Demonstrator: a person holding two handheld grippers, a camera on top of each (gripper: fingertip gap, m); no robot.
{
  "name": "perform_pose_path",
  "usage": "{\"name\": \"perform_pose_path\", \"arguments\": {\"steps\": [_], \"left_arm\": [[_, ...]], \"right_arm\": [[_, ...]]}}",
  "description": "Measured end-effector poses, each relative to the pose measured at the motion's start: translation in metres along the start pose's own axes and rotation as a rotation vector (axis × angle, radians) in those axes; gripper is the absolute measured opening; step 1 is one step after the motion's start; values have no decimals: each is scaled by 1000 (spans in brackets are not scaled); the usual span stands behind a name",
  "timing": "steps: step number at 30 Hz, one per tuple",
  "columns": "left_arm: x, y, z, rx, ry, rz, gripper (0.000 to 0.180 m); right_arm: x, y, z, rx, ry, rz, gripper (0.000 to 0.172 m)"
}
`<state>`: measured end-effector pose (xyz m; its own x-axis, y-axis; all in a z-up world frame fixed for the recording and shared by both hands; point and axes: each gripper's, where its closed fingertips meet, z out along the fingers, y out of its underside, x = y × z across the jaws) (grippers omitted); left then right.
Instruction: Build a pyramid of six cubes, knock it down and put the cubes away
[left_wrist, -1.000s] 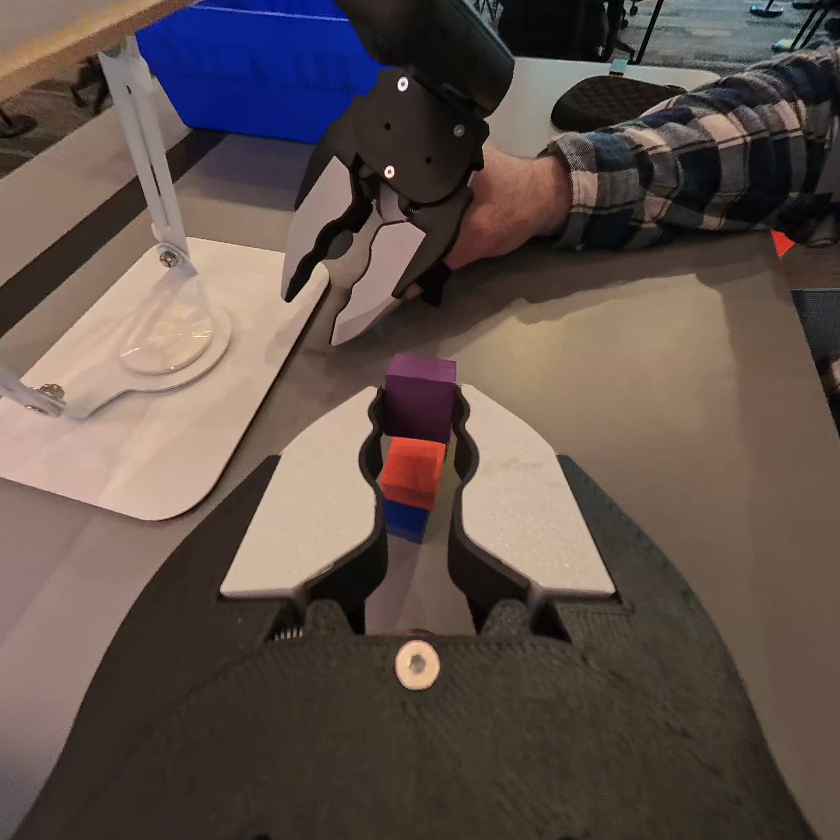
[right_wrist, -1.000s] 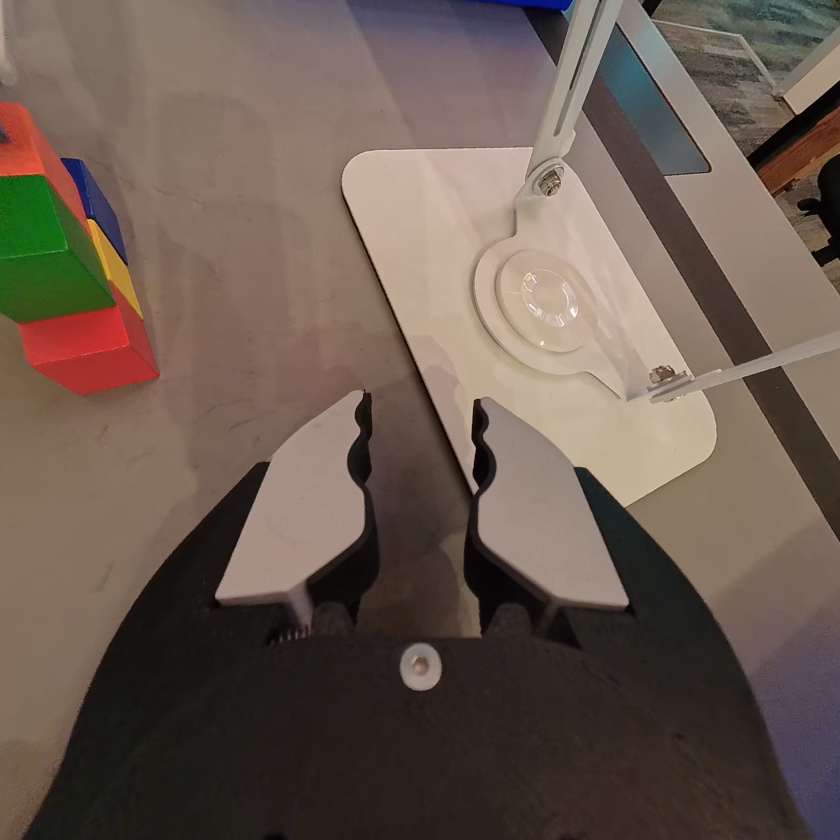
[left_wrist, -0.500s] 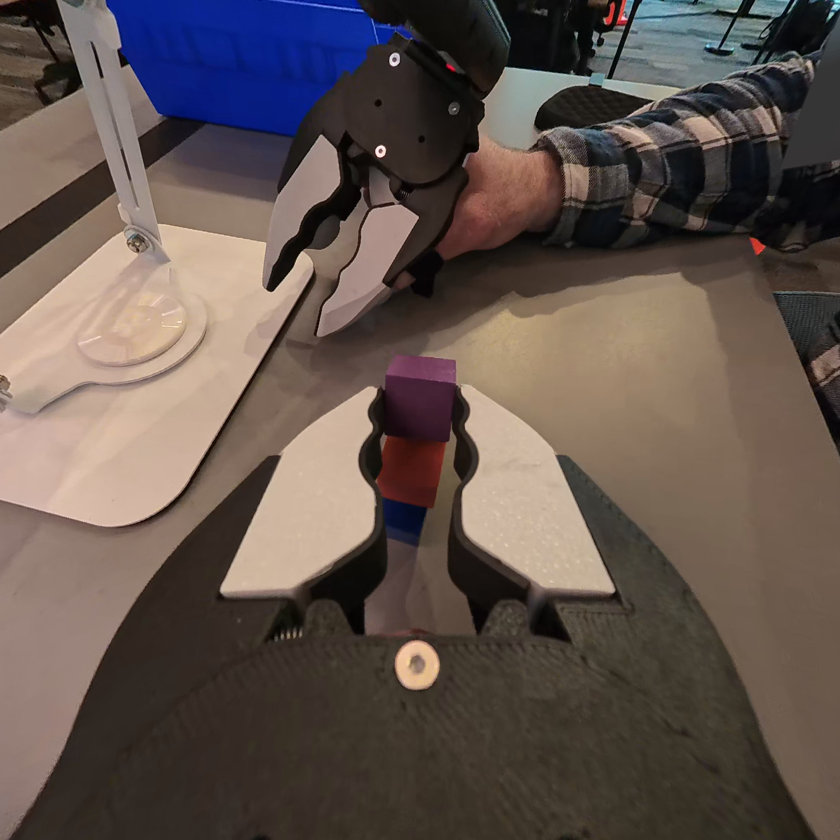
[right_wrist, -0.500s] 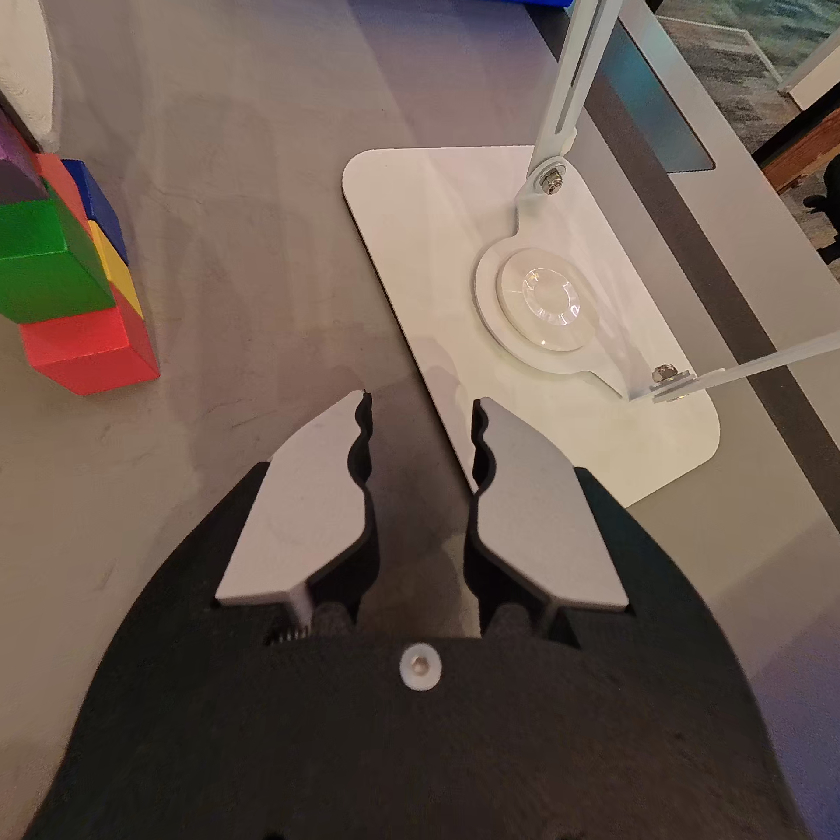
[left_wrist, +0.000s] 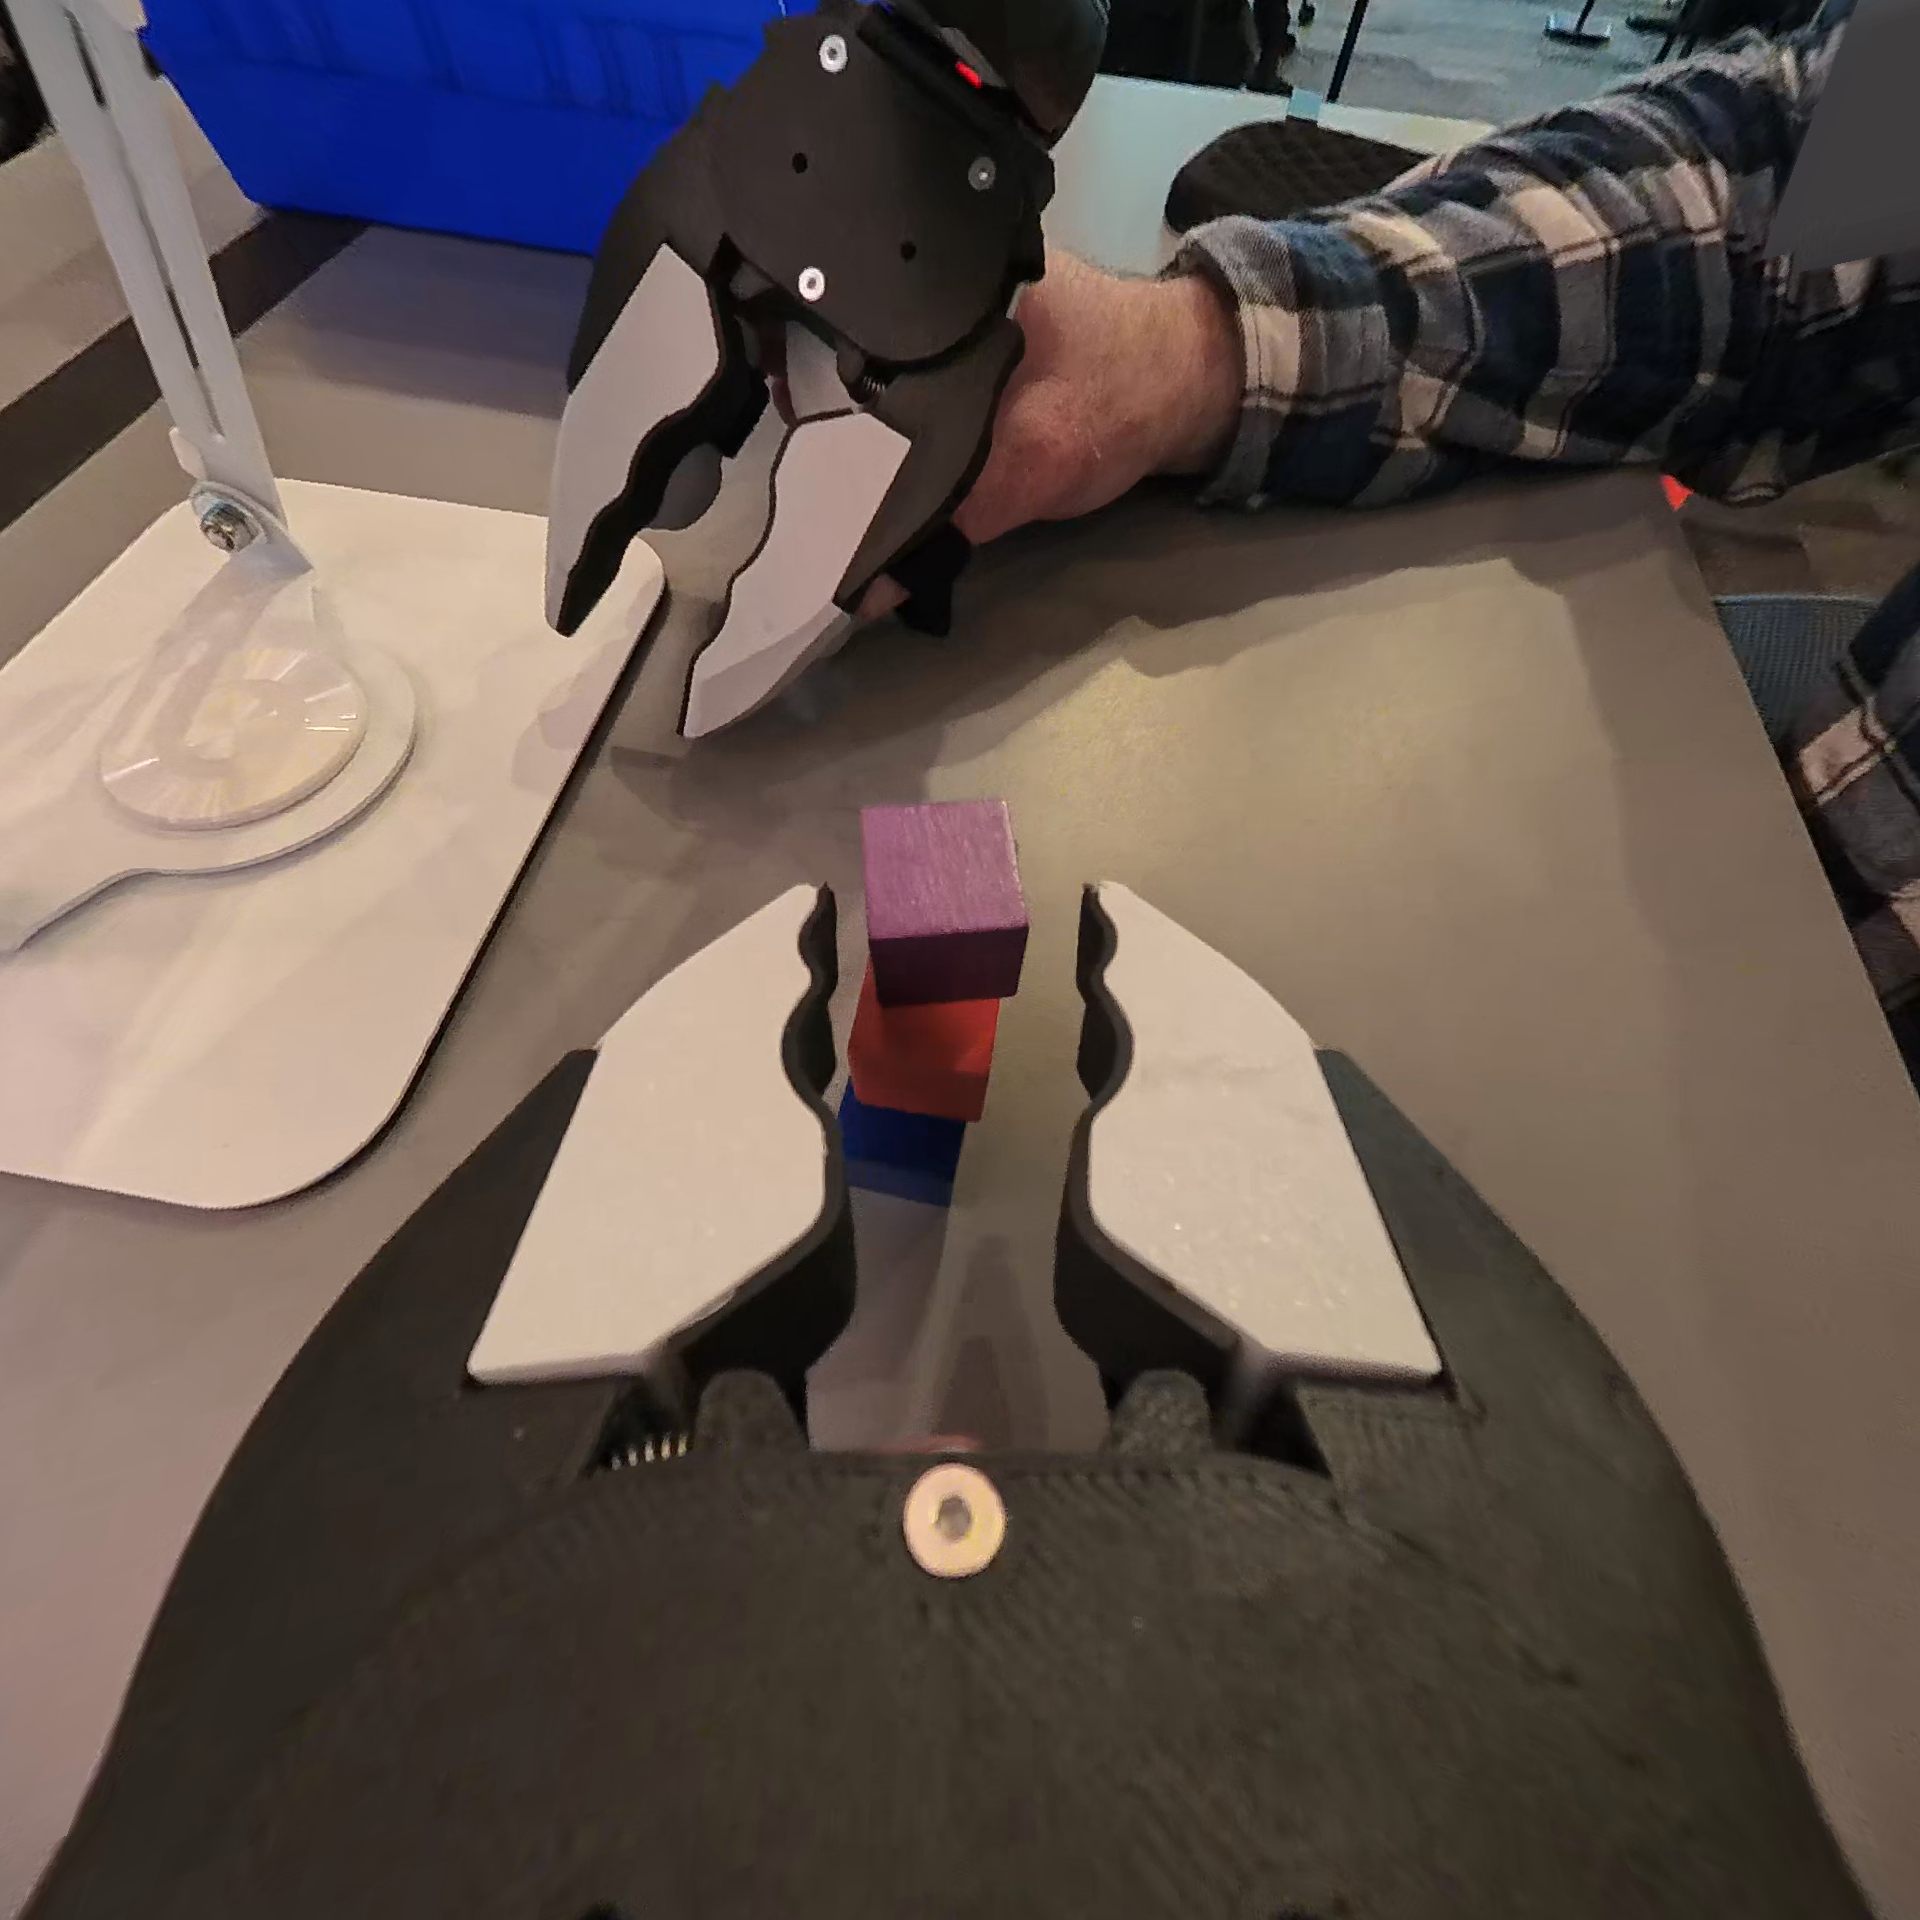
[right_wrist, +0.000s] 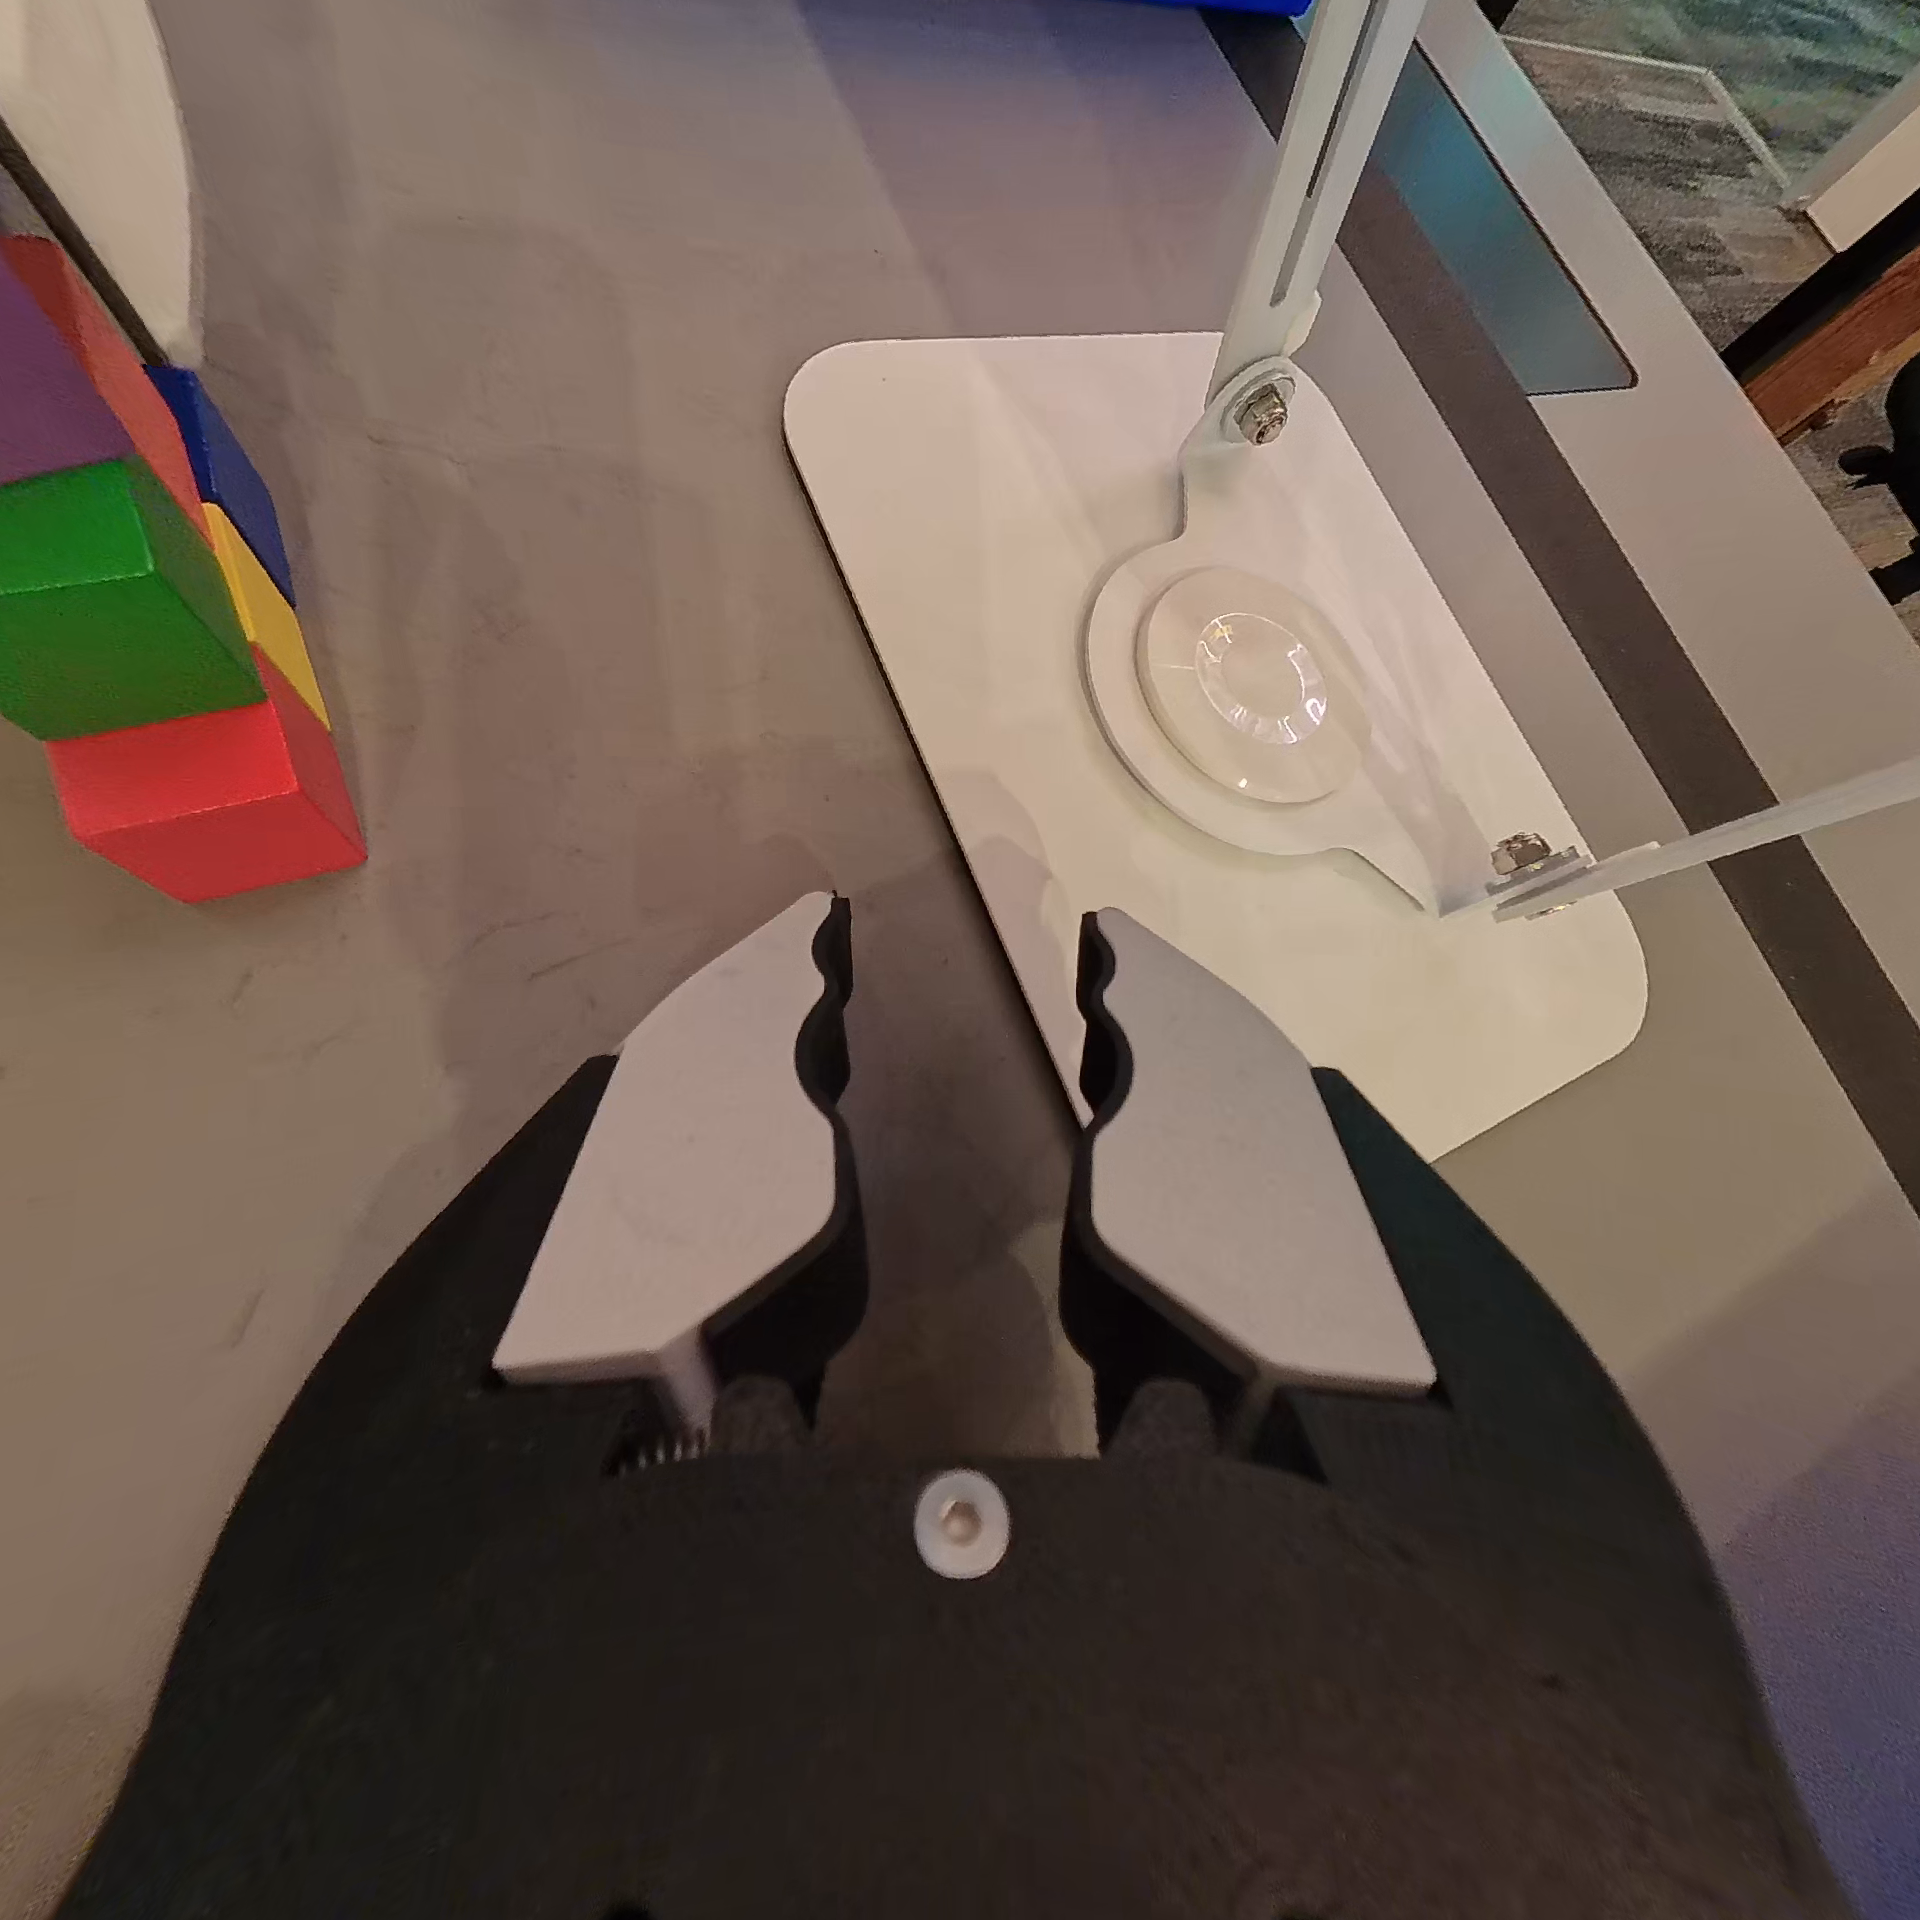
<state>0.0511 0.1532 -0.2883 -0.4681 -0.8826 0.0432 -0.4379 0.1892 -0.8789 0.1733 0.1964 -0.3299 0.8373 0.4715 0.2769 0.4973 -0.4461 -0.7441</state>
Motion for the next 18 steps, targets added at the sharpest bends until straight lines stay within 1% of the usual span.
{"name": "perform_pose_path", "arguments": {"steps": [3, 6, 17, 18], "left_arm": [[0, 6, 6, -48, 3, 27, 36], [0, 5, 8, -43, 17, 32, 28], [0, 5, 9, -54, 66, 42, 28], [0, 5, 9, -53, 70, 39, 31]], "right_arm": [[0, 0, 0, 0, -1, 0, 42], [0, 0, 0, -1, -3, 1, 41], [0, 0, 0, -1, -9, 2, 41], [-1, 0, 0, 0, -9, 0, 41]]}}
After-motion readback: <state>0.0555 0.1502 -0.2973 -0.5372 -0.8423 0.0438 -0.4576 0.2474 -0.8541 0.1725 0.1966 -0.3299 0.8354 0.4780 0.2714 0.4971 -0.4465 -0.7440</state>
